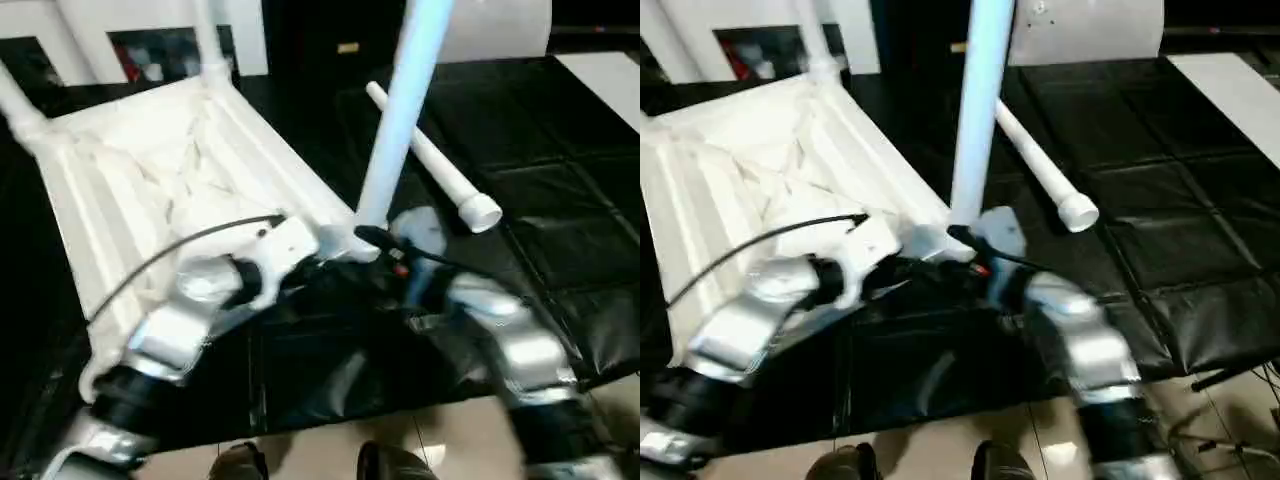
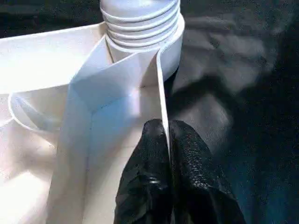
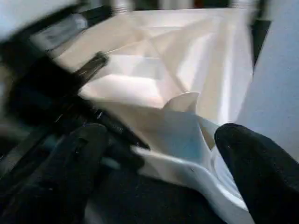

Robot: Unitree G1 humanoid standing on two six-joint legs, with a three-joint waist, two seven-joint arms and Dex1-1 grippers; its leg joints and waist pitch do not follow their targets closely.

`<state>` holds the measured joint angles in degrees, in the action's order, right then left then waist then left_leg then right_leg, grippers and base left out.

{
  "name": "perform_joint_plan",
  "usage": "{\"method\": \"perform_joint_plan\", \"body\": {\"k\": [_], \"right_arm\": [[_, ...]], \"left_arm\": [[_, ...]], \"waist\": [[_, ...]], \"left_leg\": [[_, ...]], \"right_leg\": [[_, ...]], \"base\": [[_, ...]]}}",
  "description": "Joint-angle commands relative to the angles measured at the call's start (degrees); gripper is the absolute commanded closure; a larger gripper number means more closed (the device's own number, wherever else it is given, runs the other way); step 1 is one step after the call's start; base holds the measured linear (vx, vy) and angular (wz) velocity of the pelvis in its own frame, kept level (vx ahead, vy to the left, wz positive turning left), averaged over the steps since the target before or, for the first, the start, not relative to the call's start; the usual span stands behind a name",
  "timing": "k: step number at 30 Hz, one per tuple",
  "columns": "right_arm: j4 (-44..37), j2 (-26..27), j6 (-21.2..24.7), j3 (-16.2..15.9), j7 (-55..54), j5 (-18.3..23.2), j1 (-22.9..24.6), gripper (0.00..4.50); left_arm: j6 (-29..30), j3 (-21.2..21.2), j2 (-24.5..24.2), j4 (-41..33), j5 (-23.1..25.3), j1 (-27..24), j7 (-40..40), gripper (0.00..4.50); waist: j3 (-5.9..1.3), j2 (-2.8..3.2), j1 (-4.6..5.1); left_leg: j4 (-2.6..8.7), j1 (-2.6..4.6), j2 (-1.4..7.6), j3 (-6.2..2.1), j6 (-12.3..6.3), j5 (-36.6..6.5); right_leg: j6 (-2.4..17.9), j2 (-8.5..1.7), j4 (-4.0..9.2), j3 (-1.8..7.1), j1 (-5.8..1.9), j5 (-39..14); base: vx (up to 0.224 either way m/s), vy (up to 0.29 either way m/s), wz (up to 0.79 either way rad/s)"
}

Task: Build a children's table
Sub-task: Rotate leg to tighten

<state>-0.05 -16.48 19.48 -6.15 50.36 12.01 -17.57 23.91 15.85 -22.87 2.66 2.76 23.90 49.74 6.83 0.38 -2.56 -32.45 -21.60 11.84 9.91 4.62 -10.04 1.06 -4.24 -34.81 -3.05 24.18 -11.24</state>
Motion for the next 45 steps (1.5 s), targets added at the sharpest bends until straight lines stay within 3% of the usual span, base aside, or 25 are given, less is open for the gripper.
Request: {"method": "perform_joint_plan", "body": {"k": [1, 4, 8, 14, 18, 20, 23, 24, 25, 31, 39, 43, 45], "right_arm": [[-2.38, -6.35, -0.41, 1.43, 8.3, 3.09, 1.09, 0.02], [-3.58, -11.41, 0.39, 0.74, 14.63, 4.63, 1.86, 0.02], [-2.21, -13.87, -0.43, 0.55, 16.72, 4.08, 1.29, 0.02], [0.41, -14.24, -3.94, -1.9, 15.95, 1.72, 0.04, 0.02], [1.75, -13.65, -5.42, -3.59, 15.46, -0.54, -0.2, 0.02], [2.65, -13.5, -6.35, -4.03, 15.57, -0.82, -0.4, 0.02], [3.0, -13.42, -6.59, -4.35, 15.9, -0.32, -0.56, 0.02], [2.97, -13.42, -6.54, -4.33, 15.93, -0.21, -0.56, 0.0], [2.99, -13.47, -6.61, -4.38, 15.9, -0.14, -0.55, 0.0], [3.66, -13.45, -7.39, -4.65, 15.57, -0.5, -0.31, 0.0], [3.97, -13.38, -7.6, -5.05, 15.68, -0.54, -0.33, 0.0], [4.25, -13.46, -7.9, -5.29, 15.6, -0.71, -0.54, 0.0], [4.3, -13.46, -7.99, -5.31, 15.59, -0.75, -0.58, 0.0]], "left_arm": [[-4.99, 1.71, -3.3, -0.13, -1.83, -0.71, 8.05, 4.5], [-8.76, 2.61, -6.16, 1.79, -2.46, -0.48, 12.34, 4.5], [-13.51, 3.55, -8.11, 3.73, -4.34, -0.09, 18.24, 4.5], [-17.5, 4.95, -9.49, 6.14, -5.15, 1.16, 23.3, 4.5], [-19.36, 4.18, -8.53, 9.24, -2.67, 2.5, 18.93, 4.5], [-18.77, 3.28, -7.66, 10.44, -1.78, 3.04, 16.15, 4.5], [-11.12, 0.88, -6.81, 7.63, -4.61, 1.98, 14.78, 4.5], [-9.94, 0.4, -6.8, 6.52, -5.24, 1.46, 14.59, 4.07], [-9.19, 0.06, -6.86, 5.46, -5.85, 0.87, 14.45, 3.96], [-6.66, -0.49, -6.57, -0.33, -7.1, -3.58, 12.3, 3.65], [-0.67, -0.39, -4.36, -0.78, -6.06, -2.5, 8.08, 3.65], [-1.17, 0.59, -5.45, -0.07, -5.61, -1.98, 8.79, 3.65], [-1.81, 0.82, -5.79, 0.41, -5.2, -1.91, 9.04, 3.9]], "waist": [[-3.79, 0.02, -0.08], [-3.46, -0.2, -0.55], [-3.47, -0.21, -0.85], [-3.93, -0.1, -1.17], [-4.08, -0.02, -1.55], [-3.98, -0.06, -1.63], [-3.8, -0.18, -1.66], [-3.8, -0.22, -1.62], [-3.81, -0.08, -1.55], [-3.87, -0.17, -0.6], [-3.75, -0.17, -0.48], [-3.75, -0.05, -0.56], [-3.82, -0.09, -0.57]], "left_leg": [[2.87, 0.7, 0.87, 0.17, -6.28, -5.33], [3.0, 0.84, 0.95, 0.31, -6.08, -7.06], [3.19, 1.03, 1.05, 0.21, -4.69, -8.96], [2.79, 1.03, 0.98, 0.34, -5.51, -5.3], [2.73, 0.93, 1.0, 0.35, -5.06, -5.56], [2.78, 0.87, 1.04, 0.3, -4.87, -5.89], [2.95, 0.91, 1.04, 0.31, -3.98, -7.57], [2.96, 0.88, 1.06, 0.3, -3.88, -7.69], [2.98, 0.82, 1.1, 0.24, -3.77, -7.78], [2.85, 0.55, 0.97, 0.19, -5.12, -6.45], [2.85, 0.72, 0.97, 0.28, -5.2, -7.42], [2.86, 0.75, 0.91, 0.23, -5.21, -7.48], [2.84, 0.73, 0.87, 0.18, -5.2, -7.62]], "right_leg": [[14.55, -2.67, 3.12, 2.52, -3.96, 2.09], [13.96, -2.74, 3.55, 2.62, -3.71, -1.96], [12.88, -3.02, 4.03, 2.66, -3.49, -8.13], [14.8, -2.77, 3.08, 2.59, -3.53, -1.14], [14.65, -2.86, 3.0, 2.56, -3.71, -1.23], [14.58, -2.95, 3.06, 2.58, -3.73, -1.56], [14.13, -3.06, 3.36, 2.61, -3.74, -5.25], [13.99, -3.06, 3.35, 2.61, -3.8, -5.65], [13.93, -3.06, 3.34, 2.6, -3.81, -5.79], [14.34, -2.71, 3.22, 2.48, -3.87, -2.92], [14.03, -2.75, 3.59, 2.53, -3.75, -5.8], [13.99, -2.7, 3.65, 2.5, -3.71, -5.91], [13.76, -2.69, 3.66, 2.49, -3.75, -6.01]], "base": [[0.0, 0.0, 0.0], [0.0, 0.0, 0.0], [0.0, 0.0, 0.0], [0.0, 0.0, 0.0], [0.0, 0.0, 0.0], [0.0, 0.0, 0.0], [0.0, 0.0, 0.0], [0.0, 0.0, 0.0], [0.0, 0.0, 0.0], [0.0, 0.0, 0.0], [0.0, 0.0, 0.0], [0.0, 0.0, 0.0], [0.0, 0.0, 0.0]]}}
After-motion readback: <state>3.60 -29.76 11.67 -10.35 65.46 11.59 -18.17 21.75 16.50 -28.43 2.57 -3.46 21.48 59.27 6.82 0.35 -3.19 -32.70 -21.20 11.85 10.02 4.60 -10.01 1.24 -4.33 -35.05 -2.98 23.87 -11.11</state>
